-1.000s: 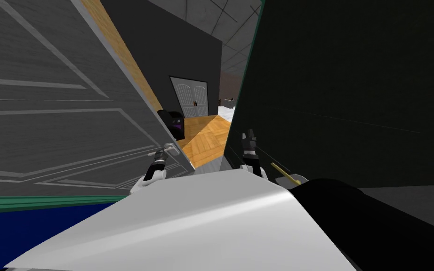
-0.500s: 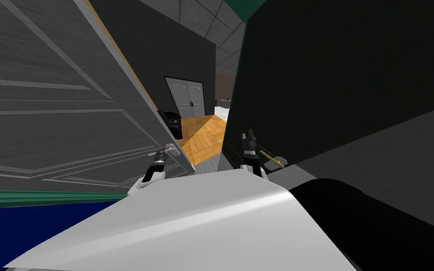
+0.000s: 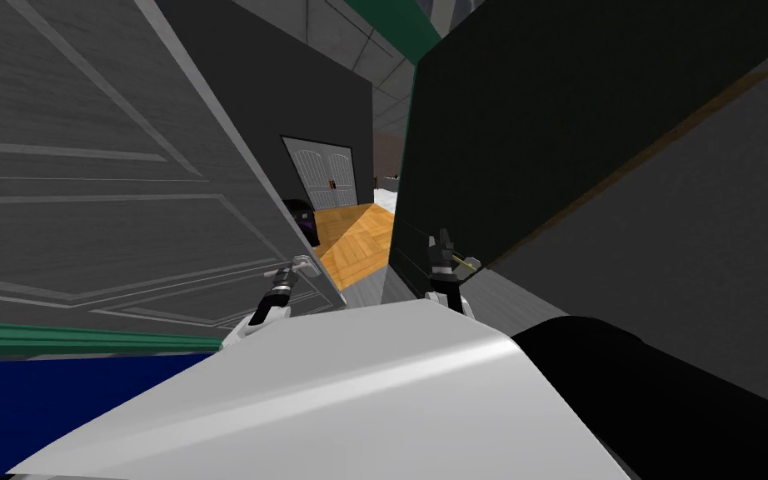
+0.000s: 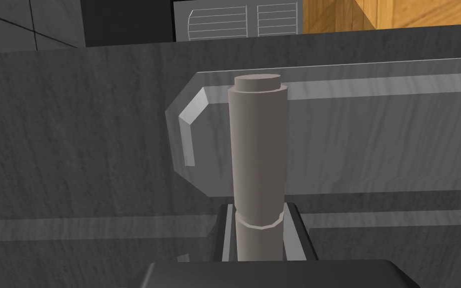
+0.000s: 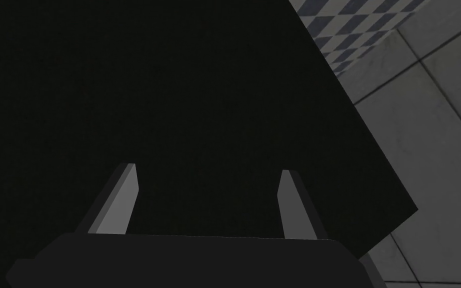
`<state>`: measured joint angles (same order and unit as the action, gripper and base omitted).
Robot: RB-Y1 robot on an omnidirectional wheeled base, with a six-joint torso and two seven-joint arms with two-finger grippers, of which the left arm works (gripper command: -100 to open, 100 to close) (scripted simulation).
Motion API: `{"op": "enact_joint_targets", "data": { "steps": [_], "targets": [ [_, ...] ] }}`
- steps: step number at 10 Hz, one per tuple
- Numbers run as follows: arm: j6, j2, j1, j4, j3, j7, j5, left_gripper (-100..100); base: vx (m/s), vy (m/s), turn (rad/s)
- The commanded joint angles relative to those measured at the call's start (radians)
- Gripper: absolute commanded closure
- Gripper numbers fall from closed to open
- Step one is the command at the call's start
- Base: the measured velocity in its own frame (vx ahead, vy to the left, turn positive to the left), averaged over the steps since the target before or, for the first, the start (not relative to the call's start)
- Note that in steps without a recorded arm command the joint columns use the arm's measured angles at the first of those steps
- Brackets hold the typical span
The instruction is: Pull the door open
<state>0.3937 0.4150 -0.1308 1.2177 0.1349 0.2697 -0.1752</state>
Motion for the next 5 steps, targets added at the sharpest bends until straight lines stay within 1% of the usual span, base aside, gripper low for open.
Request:
{"op": "enact_joint_targets", "data": {
  "steps": [1,3,4,5],
  "targets": [
    [0.012,0.015,-0.015,0.009,-0.013,0.014,-0.001,100,-0.143,0.026,-0.117],
    [0.026,0.032,-0.032,0.019,-0.029,0.03,-0.001,100,-0.226,0.071,-0.147],
    [0.034,0.042,-0.042,0.025,-0.038,0.039,-0.002,100,-0.208,0.033,-0.116],
    [0.046,0.057,-0.057,0.034,-0.051,0.053,-0.003,100,-0.233,0.039,-0.13]
  ]
}}
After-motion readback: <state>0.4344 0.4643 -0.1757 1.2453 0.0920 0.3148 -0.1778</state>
